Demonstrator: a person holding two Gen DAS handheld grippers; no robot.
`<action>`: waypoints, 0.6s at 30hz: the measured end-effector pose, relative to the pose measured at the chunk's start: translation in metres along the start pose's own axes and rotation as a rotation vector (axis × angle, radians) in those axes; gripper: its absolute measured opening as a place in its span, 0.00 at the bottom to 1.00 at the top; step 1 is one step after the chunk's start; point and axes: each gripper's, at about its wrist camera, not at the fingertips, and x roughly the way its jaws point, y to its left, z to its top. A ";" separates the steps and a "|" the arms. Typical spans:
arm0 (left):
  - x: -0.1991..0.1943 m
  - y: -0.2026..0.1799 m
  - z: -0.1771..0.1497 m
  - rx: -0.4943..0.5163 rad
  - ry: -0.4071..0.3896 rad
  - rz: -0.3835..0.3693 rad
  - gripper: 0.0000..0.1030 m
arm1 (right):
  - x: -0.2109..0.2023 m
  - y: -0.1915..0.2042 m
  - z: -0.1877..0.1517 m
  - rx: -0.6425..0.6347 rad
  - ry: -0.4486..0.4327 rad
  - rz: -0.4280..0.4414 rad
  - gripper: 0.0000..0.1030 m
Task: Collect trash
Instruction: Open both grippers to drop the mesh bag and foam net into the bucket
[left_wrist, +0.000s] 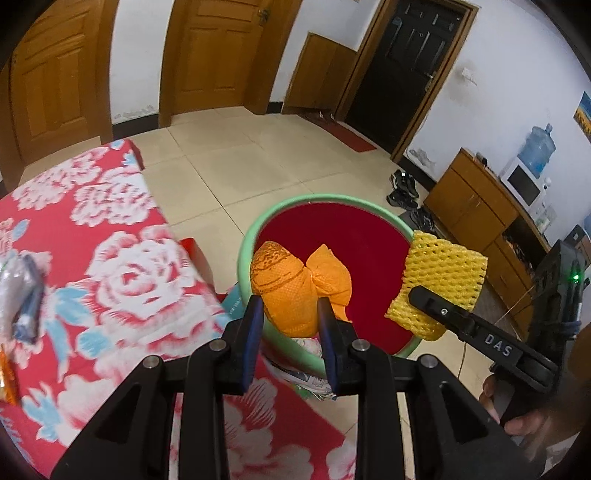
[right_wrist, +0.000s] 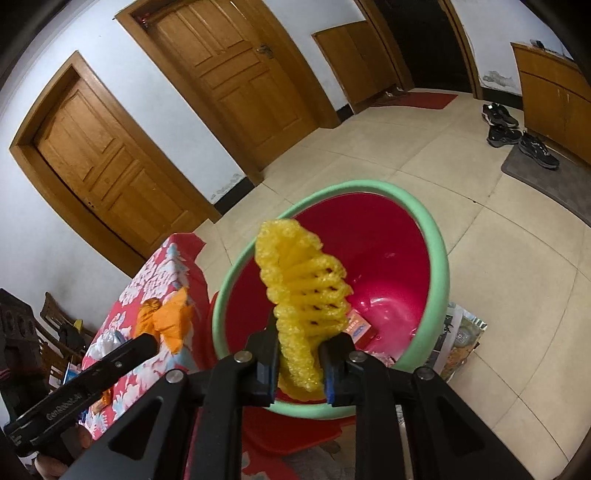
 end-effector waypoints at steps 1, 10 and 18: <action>0.006 -0.002 0.001 0.005 0.006 -0.003 0.28 | 0.001 -0.002 0.001 0.006 0.002 -0.004 0.23; 0.026 -0.013 0.005 0.035 0.026 0.004 0.42 | 0.002 -0.015 0.005 0.030 -0.011 -0.034 0.42; 0.026 -0.008 0.005 0.008 0.030 0.013 0.42 | 0.004 -0.016 0.006 0.030 -0.006 -0.038 0.55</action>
